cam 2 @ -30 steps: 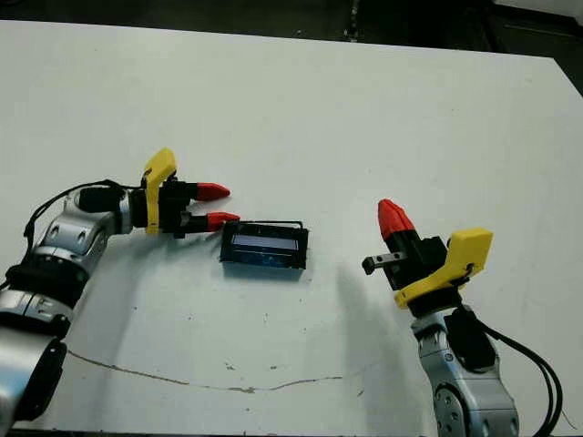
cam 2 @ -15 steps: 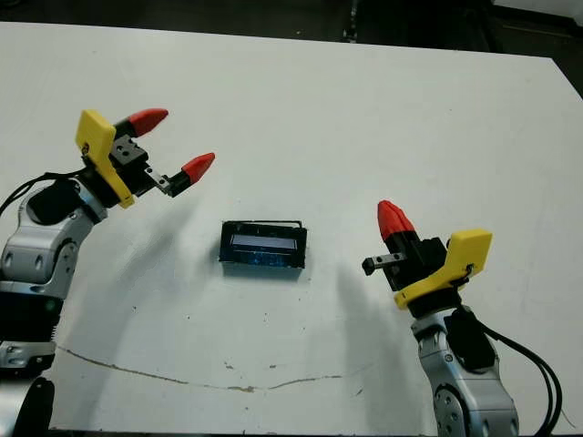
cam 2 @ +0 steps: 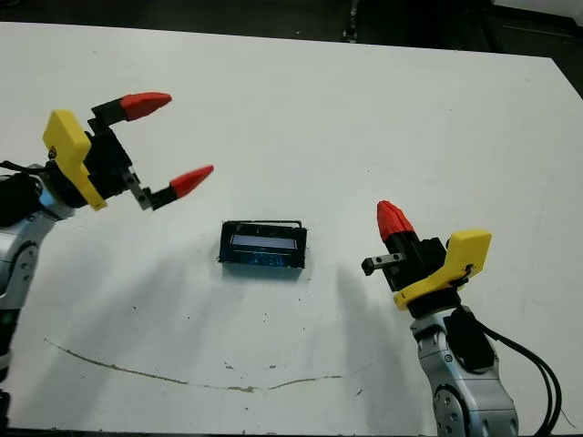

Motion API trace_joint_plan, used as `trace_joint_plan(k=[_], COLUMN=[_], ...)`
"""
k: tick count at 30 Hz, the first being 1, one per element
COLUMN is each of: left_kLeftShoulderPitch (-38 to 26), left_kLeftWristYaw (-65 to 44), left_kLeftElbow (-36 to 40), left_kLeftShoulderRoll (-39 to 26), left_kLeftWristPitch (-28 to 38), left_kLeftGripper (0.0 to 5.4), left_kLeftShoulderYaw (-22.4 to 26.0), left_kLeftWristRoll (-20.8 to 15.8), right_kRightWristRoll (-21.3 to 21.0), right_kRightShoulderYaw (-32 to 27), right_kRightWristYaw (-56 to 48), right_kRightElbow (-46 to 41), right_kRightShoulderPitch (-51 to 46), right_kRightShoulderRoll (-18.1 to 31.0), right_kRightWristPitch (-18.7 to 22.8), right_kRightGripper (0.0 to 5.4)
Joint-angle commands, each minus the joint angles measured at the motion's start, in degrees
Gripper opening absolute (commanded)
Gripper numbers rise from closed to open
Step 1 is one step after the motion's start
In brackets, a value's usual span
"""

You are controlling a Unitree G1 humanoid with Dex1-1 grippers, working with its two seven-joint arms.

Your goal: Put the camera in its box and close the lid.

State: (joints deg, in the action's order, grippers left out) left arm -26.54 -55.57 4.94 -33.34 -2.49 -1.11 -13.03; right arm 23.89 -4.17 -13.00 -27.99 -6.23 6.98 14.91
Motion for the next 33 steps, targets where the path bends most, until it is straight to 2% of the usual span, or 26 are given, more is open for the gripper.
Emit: trace_joint_plan(k=[1, 4, 13, 22, 25, 33], left_kLeftShoulderPitch=[-2.0, -3.2, -4.3, -3.2, -2.4, 0.1], left_kLeftWristYaw=[-5.1, -8.1, -10.6, -10.2, -9.3, -4.6], left_kLeftElbow=[-0.5, -0.5, 2.2, 6.9, 8.0, 9.0], left_kLeftShoulderRoll=[-3.5, -4.5, -5.3, -6.0, -5.6, -4.9], left_kLeftWristPitch=[0.1, 0.4, 1.2, -1.3, -1.7, 2.6], left_kLeftGripper=[5.39, 5.39, 5.39, 5.39, 5.39, 5.39], left_kLeftShoulderYaw=[-2.6, -4.7, -11.1, -16.3, -17.2, -18.8], left_kLeftWristRoll=[0.6, 0.8, 5.3, 12.0, 13.4, 18.7], right_kRightWristRoll=[0.1, 0.0, -0.4, -0.7, -0.6, -0.7], right_kRightShoulderYaw=[-0.3, -0.2, -0.1, 0.0, 0.0, 0.2], right_kRightWristYaw=[0.1, 0.1, -0.2, -0.4, -0.3, -0.3], right_kRightElbow=[0.3, 0.4, 0.6, 0.9, 0.9, 0.6], right_kRightShoulderPitch=[-0.8, -0.8, -1.0, -1.0, -1.0, -0.8], right_kRightShoulderRoll=[0.4, 0.4, 0.4, 0.4, 0.4, 0.5], right_kRightWristPitch=[0.8, 0.5, -0.1, -0.7, -0.6, -0.5], right_kRightGripper=[0.0, 0.0, 0.0, 0.0, 0.0, 0.0])
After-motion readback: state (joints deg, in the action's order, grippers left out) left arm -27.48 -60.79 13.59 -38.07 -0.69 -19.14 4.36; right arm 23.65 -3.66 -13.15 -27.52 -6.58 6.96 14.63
